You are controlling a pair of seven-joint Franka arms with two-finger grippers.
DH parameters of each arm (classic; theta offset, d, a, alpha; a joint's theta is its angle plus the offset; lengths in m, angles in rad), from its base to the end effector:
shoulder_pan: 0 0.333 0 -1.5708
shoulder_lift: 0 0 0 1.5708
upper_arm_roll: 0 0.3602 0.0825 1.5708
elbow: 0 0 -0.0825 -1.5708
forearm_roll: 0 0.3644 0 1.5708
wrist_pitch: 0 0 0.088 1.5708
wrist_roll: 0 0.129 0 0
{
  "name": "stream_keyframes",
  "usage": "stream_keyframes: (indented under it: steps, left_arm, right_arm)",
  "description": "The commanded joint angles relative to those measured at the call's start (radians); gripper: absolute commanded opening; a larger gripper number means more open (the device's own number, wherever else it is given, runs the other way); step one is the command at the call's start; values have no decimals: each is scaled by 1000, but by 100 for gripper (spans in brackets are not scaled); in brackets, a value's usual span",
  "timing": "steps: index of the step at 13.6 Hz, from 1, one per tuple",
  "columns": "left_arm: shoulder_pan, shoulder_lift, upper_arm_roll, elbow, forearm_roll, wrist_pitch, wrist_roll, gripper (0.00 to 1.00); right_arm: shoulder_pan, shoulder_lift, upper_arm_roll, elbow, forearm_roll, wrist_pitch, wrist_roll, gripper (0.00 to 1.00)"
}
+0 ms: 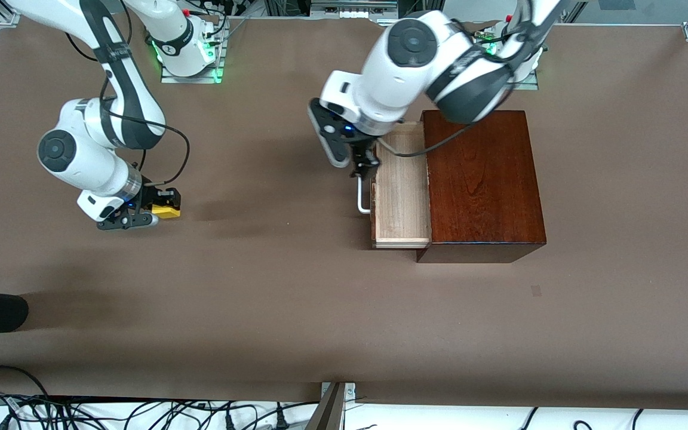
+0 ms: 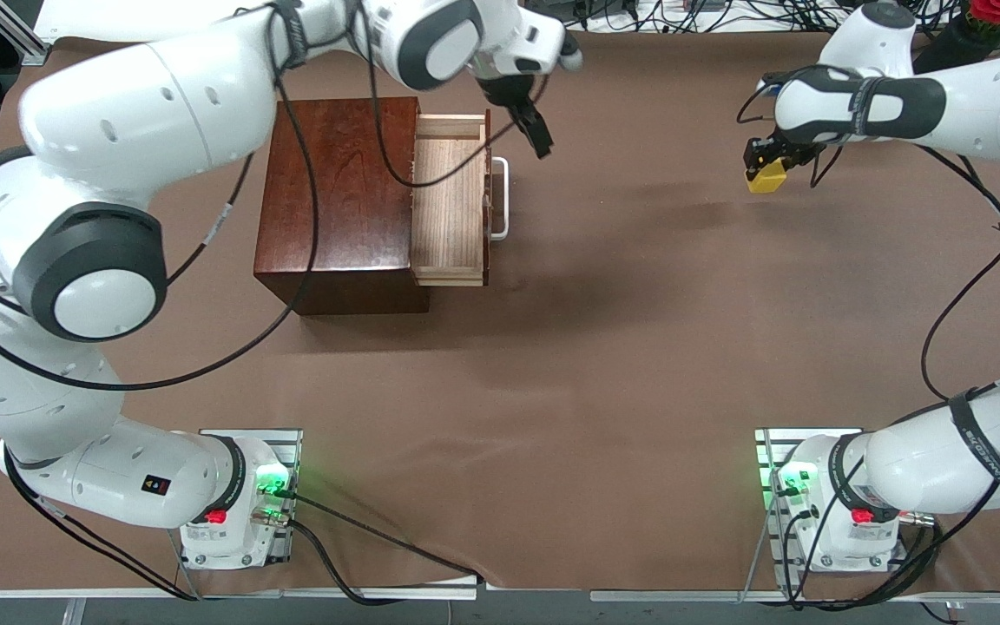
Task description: Open drawer, take yellow block, close drawer
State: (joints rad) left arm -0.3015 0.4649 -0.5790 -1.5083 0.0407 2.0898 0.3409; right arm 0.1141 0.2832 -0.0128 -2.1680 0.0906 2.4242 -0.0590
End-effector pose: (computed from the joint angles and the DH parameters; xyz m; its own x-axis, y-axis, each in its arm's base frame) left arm 0.4989 -0.4882 0.4754 0.3981 -0.8851 0.2410 -0.9169 -0.3757 0.1351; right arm 0.5570 0.0585 0.2961 0.9954 0.0922 -0.0255 0.0907 -0.9943 -0.0557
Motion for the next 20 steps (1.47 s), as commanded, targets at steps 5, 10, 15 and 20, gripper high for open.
stream_keyframes:
  steps: [5, 10, 15, 20]
  left_arm:
    - [-65, 158, -1, 33, 374, 84, 199, 100]
    - [-62, 247, -1, 23, 435, 82, 251, 100]
    - [1, 271, 10, -20, 435, 62, 386, 100]
    - [39, 247, 7, -7, 424, -97, 415, 100]
  right_arm:
    - [-11, 30, 7, -64, 0, 87, 47, 0]
    - [-28, 47, 5, -64, -2, 88, 44, 0]
    - [-34, 70, 5, -64, -2, 107, 42, 0]
    - [-34, 100, 5, -64, -2, 124, 42, 44]
